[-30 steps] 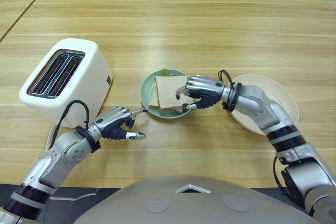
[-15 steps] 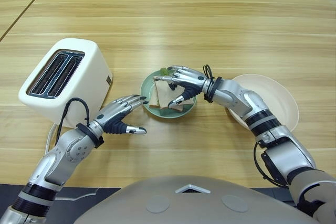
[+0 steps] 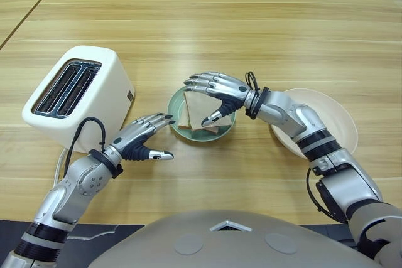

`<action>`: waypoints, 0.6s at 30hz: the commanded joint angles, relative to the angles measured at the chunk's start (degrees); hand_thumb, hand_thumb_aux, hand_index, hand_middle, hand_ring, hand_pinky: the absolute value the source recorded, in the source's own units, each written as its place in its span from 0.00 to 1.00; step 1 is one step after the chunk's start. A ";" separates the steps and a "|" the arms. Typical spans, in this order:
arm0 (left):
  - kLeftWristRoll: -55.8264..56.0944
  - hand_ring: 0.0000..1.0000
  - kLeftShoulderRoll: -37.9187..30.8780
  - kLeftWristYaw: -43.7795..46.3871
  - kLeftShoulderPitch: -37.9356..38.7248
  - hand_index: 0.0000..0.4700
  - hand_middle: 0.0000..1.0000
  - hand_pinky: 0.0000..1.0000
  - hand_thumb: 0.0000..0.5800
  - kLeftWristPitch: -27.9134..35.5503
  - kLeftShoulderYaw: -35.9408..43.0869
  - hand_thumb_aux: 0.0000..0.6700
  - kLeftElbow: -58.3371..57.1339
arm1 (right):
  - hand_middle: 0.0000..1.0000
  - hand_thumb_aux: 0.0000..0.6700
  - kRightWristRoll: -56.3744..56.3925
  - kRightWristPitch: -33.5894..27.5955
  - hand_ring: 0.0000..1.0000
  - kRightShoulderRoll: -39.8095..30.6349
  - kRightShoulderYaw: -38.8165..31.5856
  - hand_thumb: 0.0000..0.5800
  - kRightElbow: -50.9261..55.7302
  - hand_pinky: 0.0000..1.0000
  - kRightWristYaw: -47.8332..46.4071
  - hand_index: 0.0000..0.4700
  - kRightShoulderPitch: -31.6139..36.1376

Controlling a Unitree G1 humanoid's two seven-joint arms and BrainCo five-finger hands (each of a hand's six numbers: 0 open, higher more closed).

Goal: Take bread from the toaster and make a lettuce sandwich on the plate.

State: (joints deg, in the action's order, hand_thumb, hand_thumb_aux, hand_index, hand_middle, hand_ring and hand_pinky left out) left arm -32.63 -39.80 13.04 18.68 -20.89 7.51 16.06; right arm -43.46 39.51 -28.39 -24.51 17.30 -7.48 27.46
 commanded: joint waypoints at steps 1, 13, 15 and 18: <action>-0.39 0.00 0.05 0.99 0.24 0.00 0.00 0.00 0.00 0.43 -0.57 0.00 0.69 | 0.00 0.00 0.19 -0.25 0.00 -1.55 -0.85 0.00 -0.31 0.00 -2.08 0.00 -1.63; -0.43 0.00 0.06 1.42 0.78 0.00 0.00 0.00 0.00 0.38 -1.00 0.00 0.57 | 0.00 0.00 -5.30 -1.64 0.00 -2.30 -6.59 0.00 1.36 0.00 -5.13 0.00 -3.86; -0.24 0.00 0.10 1.66 0.91 0.00 0.00 0.00 0.00 0.60 -1.25 0.00 0.86 | 0.00 0.00 -6.48 -1.96 0.00 -2.05 -7.86 0.00 1.54 0.00 -5.58 0.00 -3.47; -0.33 0.00 0.25 1.48 1.06 0.00 0.00 0.00 0.00 0.35 -1.31 0.00 0.17 | 0.00 0.00 -8.53 -3.08 0.00 -2.14 -9.75 0.00 1.49 0.00 -6.92 0.00 -2.65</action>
State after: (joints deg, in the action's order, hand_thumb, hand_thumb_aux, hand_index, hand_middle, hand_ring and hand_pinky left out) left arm -32.62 -39.65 14.14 19.46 -20.72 6.46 16.56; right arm -48.71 37.40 -30.44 -31.69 17.78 -11.55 25.23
